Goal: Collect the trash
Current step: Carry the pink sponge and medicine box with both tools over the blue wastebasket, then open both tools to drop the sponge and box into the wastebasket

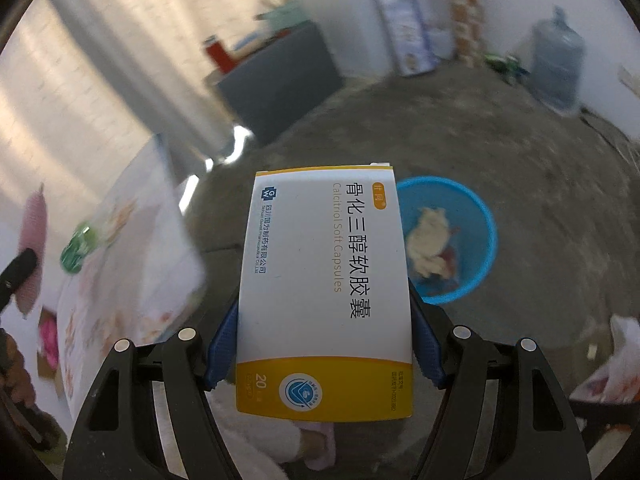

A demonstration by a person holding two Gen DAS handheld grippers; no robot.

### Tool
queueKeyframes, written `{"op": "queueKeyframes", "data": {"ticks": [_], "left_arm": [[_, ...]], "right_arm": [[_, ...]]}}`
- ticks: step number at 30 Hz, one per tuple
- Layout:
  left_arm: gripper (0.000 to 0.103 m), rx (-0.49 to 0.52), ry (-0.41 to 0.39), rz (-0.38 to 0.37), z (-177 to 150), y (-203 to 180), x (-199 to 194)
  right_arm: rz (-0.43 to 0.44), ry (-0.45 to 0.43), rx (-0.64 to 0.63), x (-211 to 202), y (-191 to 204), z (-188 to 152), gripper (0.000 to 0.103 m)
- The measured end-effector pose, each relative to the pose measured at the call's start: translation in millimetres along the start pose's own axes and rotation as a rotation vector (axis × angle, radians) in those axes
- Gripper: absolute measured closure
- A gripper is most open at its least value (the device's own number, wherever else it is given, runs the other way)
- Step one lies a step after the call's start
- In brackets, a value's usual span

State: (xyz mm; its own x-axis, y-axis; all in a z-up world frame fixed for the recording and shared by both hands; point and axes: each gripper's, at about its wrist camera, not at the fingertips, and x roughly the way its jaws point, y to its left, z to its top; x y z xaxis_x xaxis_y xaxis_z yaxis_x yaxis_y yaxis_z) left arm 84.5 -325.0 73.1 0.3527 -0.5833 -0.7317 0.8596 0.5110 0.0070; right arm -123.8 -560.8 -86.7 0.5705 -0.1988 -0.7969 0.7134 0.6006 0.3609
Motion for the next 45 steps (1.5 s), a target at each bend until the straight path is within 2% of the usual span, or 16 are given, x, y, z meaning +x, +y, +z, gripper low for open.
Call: {"op": "queueKeyframes", "data": {"ticks": [5, 8, 12, 19, 25, 30, 35, 41, 45], "left_arm": [[0.023, 0.026, 0.072, -0.127, 32, -40, 53], [0.023, 0.012, 0.151, -0.211, 45, -68, 96], [0.023, -0.004, 0.269, -0.278, 57, -100, 154], [0.023, -0.052, 0.507, -0.295, 55, -159, 270], [0.023, -0.121, 0.619, -0.287, 45, -181, 336], [0.021, -0.177, 0.658, -0.276, 42, -174, 374], [0.019, -0.208, 0.638, -0.28, 48, -169, 396], [0.017, -0.231, 0.601, -0.335, 49, -161, 396], [0.016, -0.229, 0.583, -0.353, 51, -162, 397]], "right_arm": [[-0.047, 0.001, 0.092, 10, -41, 5, 0.035], [-0.066, 0.008, 0.135, 18, -63, 7, 0.035], [-0.072, 0.035, 0.188, 39, -87, 9, 0.035], [-0.073, 0.102, 0.242, 77, -115, 12, 0.035], [-0.09, 0.151, 0.263, 111, -135, 19, 0.035], [-0.104, 0.162, 0.27, 134, -141, 25, 0.035], [-0.117, 0.149, 0.242, 152, -140, 35, 0.034], [-0.121, 0.17, 0.243, 180, -150, 37, 0.031], [-0.128, 0.167, 0.25, 183, -154, 37, 0.029]]}}
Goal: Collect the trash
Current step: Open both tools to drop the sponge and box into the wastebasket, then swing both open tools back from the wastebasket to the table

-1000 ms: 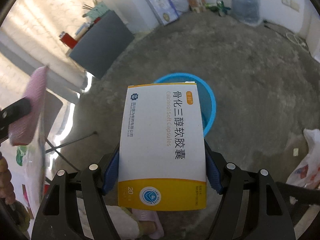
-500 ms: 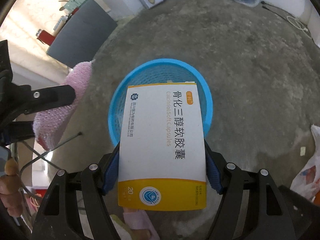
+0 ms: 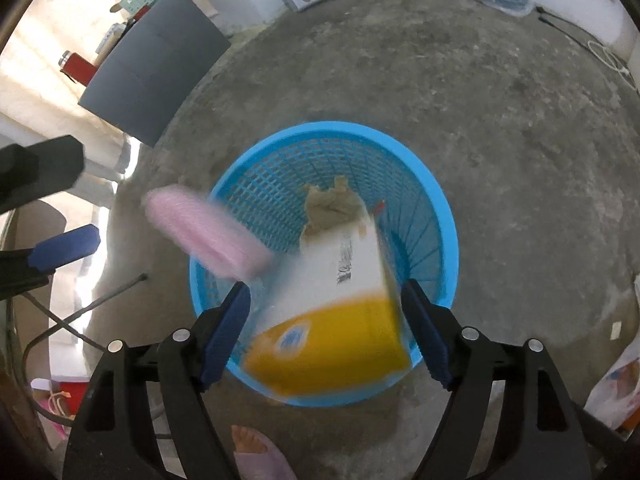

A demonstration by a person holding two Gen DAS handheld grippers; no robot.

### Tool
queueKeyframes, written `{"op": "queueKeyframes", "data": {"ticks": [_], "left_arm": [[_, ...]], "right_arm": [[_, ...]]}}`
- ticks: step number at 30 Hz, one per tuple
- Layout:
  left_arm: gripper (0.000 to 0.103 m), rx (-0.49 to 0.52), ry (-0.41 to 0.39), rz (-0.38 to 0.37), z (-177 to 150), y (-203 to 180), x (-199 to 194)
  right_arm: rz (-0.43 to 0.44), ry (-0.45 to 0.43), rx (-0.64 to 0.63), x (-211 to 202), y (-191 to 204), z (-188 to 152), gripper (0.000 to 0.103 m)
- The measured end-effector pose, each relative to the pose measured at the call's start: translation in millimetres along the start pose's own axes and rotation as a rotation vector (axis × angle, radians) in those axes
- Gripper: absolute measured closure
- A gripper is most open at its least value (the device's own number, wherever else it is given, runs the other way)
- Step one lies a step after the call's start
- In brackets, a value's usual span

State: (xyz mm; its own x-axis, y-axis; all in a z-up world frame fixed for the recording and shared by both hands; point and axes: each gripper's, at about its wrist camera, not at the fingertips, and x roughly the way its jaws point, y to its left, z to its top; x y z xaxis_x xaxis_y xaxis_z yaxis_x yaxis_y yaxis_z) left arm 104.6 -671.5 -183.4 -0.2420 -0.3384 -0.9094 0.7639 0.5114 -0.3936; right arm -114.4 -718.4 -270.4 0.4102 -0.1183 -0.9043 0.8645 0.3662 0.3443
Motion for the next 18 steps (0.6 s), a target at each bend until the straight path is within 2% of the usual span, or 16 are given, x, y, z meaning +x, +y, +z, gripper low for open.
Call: {"op": "queueKeyframes", "data": {"ticks": [11, 18], "left_arm": [[0.016, -0.016, -0.025, -0.035, -1, 0, -14], [0.016, 0.02, -0.054, -0.083, -14, -9, -48]], "right_arm": [[-0.007, -0.047, 0.035, -18, -14, -5, 0.027], [0.01, -0.127, 0.057, -62, -18, -12, 0.027]]}}
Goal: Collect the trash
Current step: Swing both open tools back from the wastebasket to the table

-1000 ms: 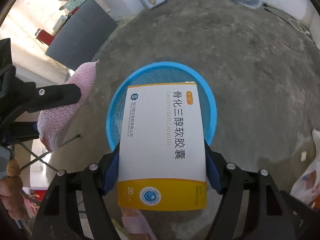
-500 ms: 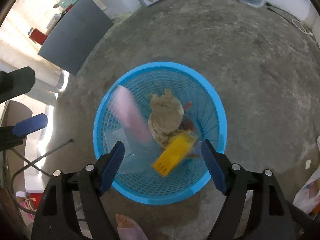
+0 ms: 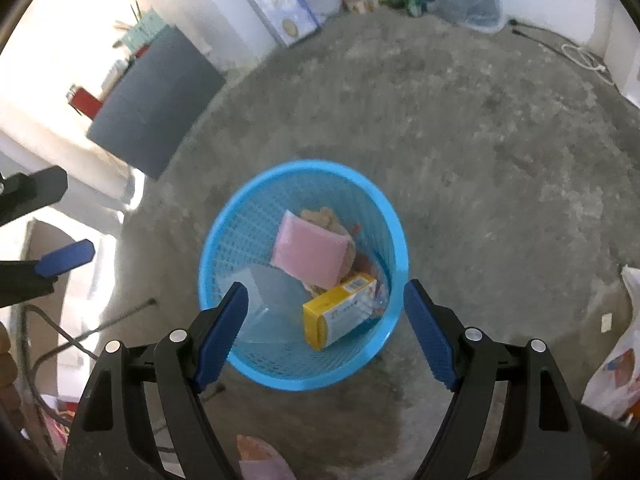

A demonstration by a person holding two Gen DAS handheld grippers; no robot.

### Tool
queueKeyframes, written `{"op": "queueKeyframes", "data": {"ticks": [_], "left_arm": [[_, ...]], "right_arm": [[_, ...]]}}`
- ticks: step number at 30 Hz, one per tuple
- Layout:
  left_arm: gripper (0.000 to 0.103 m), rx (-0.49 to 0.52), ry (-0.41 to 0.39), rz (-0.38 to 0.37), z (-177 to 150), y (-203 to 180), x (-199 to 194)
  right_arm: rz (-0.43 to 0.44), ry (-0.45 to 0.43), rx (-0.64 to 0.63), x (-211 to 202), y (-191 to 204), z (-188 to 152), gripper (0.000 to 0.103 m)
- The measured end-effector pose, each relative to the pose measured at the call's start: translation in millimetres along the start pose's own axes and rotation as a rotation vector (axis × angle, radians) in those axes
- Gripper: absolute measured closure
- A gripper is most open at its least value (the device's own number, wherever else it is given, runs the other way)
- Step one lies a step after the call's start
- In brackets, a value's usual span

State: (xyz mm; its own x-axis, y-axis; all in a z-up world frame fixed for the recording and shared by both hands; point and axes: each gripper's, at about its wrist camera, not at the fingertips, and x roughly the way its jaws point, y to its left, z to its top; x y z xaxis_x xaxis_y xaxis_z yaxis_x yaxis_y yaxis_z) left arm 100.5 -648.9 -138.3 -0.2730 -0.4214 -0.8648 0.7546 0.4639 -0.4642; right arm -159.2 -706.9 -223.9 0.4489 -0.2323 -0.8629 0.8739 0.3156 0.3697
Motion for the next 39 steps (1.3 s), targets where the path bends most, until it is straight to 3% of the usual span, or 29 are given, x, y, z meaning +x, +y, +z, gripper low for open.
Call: {"op": "queueKeyframes", "data": {"ticks": [7, 12, 19, 24, 28, 34, 39], "left_arm": [[0.016, 0.057, -0.059, -0.068, -26, -19, -62], [0.016, 0.052, -0.136, -0.134, -65, -10, -125], [0.016, 0.063, -0.292, -0.119, -129, 23, -218], [0.016, 0.005, -0.429, -0.083, -182, 68, -288], [0.016, -0.026, -0.535, -0.038, -225, 100, -332], [0.016, -0.13, -0.671, 0.083, -308, 162, -384], [0.016, -0.256, -0.74, 0.225, -370, 213, -409]], "right_arm": [[0.043, -0.101, -0.043, -66, 20, -7, 0.026], [0.096, -0.179, -0.096, -116, 43, -22, 0.02], [0.173, -0.223, -0.204, -158, 84, -46, 0.015], [0.179, -0.212, -0.32, -171, 125, -57, 0.013], [0.18, -0.255, -0.442, -189, 168, -70, 0.008], [0.178, -0.299, -0.62, -204, 241, -96, 0.008], [0.238, -0.234, -0.718, -193, 303, -123, 0.008]]}}
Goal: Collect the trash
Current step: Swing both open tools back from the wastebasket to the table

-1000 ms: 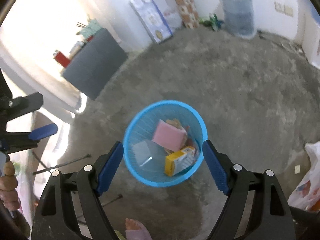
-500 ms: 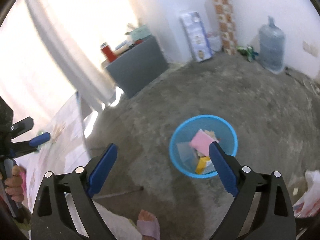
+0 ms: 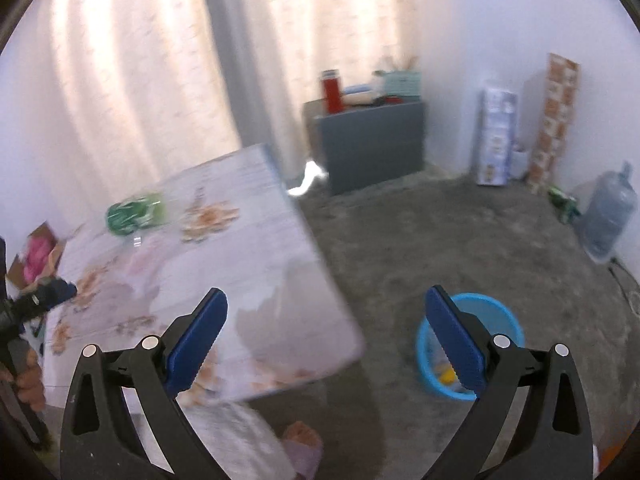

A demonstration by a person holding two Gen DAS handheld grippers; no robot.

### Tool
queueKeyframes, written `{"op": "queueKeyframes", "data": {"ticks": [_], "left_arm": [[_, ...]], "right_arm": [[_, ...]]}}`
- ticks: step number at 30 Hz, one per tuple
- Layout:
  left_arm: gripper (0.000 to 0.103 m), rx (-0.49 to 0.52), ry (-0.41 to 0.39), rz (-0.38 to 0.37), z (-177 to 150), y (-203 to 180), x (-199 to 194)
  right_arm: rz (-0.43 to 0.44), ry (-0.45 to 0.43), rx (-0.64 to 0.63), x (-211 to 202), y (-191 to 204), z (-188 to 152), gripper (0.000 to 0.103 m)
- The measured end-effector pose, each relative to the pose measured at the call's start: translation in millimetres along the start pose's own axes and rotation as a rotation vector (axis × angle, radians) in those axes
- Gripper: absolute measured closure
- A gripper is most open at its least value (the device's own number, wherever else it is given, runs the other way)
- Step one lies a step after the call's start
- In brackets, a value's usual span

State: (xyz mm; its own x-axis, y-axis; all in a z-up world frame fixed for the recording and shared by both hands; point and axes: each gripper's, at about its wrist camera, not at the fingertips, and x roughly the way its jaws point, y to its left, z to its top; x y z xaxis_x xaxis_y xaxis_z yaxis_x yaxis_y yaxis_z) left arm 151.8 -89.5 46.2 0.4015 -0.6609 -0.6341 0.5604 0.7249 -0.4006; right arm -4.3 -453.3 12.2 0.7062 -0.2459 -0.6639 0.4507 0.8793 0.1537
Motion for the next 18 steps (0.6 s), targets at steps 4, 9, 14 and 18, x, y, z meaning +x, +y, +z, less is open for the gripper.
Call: {"op": "queueKeyframes", "data": {"ticks": [4, 9, 14, 18], "left_arm": [[0.016, -0.029, -0.011, 0.172, -10, 42, -18], [0.015, -0.073, -0.028, 0.251, -18, 75, -35], [0.014, -0.099, -0.035, 0.265, -23, 94, -37], [0.014, -0.12, -0.038, 0.26, -25, 98, -36]], "right_arm": [[0.138, 0.076, -0.039, 23, 55, 8, 0.008], [0.28, 0.243, -0.075, 70, 127, 17, 0.008], [0.334, 0.419, -0.007, 129, 172, 29, 0.008], [0.291, 0.511, 0.018, 173, 203, 40, 0.008]]}}
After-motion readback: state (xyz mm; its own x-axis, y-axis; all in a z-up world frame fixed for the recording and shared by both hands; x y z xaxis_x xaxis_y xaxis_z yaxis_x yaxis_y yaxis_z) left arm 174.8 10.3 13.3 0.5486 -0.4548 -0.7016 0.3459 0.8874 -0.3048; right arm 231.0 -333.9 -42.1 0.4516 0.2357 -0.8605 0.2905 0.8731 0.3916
